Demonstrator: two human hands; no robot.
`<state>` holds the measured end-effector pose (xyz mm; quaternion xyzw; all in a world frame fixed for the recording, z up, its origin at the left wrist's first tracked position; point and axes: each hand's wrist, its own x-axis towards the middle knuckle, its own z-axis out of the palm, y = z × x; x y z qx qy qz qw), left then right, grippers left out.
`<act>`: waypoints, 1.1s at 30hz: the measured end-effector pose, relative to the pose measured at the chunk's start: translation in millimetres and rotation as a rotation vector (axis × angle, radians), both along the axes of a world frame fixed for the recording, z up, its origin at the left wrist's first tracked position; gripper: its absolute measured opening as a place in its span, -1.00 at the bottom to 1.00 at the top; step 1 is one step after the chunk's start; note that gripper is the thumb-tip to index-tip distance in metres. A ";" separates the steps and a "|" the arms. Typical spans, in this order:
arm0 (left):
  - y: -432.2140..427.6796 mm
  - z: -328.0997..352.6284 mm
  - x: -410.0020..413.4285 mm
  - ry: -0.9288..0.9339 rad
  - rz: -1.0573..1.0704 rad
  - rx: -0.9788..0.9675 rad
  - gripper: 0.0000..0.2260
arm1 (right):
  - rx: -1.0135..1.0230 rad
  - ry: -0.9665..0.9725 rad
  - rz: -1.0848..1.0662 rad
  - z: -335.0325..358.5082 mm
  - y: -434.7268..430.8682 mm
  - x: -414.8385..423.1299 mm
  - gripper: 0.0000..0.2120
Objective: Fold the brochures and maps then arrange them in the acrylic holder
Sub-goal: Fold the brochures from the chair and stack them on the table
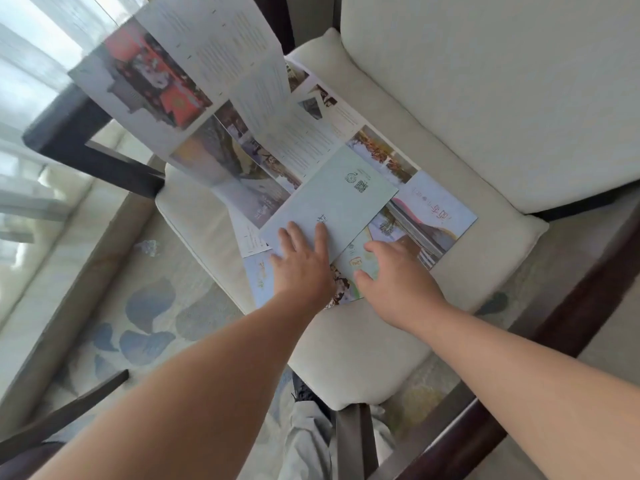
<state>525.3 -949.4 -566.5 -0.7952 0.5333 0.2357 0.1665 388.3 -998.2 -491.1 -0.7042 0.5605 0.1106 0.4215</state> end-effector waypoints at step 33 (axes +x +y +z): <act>99.9 329.5 65.8 1.135 1.234 -0.878 -0.41 | -0.598 0.067 0.604 259.6 44.2 72.9 -0.73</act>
